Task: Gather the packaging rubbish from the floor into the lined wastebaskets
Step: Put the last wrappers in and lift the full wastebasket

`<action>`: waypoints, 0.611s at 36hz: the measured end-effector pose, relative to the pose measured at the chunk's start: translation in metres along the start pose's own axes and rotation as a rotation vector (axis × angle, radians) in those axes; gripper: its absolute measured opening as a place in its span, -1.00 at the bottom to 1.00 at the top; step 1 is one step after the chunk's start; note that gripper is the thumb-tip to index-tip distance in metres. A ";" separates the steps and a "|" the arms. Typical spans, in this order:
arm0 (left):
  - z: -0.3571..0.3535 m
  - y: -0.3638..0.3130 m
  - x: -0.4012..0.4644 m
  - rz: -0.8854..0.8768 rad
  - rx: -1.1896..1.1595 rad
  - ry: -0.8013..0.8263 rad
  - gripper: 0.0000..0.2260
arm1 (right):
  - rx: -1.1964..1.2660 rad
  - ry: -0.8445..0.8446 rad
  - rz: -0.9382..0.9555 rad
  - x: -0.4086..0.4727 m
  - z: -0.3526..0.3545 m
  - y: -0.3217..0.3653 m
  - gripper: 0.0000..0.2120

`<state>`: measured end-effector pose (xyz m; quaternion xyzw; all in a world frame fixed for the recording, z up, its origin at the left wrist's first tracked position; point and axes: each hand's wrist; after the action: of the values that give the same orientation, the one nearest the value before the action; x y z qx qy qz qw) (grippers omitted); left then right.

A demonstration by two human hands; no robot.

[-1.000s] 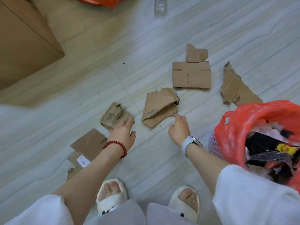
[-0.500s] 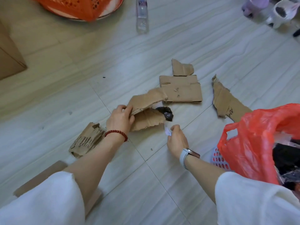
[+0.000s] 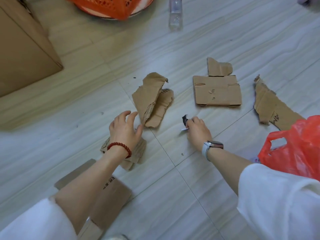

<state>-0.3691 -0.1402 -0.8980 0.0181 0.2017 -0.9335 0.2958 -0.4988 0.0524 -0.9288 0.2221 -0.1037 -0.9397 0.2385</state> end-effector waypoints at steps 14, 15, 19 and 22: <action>0.064 -0.143 0.023 -0.303 -0.279 0.019 -0.70 | 0.699 -0.478 -0.004 -0.052 0.187 0.042 -0.85; 0.072 -0.161 0.023 -0.352 -0.277 0.033 -0.70 | 0.665 -0.512 0.008 -0.061 0.206 0.034 -0.87; 0.092 -0.232 0.014 -0.509 -0.301 0.122 -0.72 | 0.572 -0.677 -0.041 -0.105 0.262 -0.013 -0.92; 0.092 -0.279 -0.003 -0.597 -0.334 0.202 -0.71 | 0.532 -0.783 -0.146 -0.148 0.280 -0.054 -0.91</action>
<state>-0.5144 0.0332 -0.7113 0.0022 0.3762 -0.9264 -0.0125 -0.5349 0.1967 -0.6439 -0.0886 -0.4067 -0.9079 0.0497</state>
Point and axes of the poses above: each hand's wrist, its own x-axis towards the middle knuckle, its own z-axis out of the back of the hand, y = z × x, and after that the axes turned 4 degrees about x, right-handed
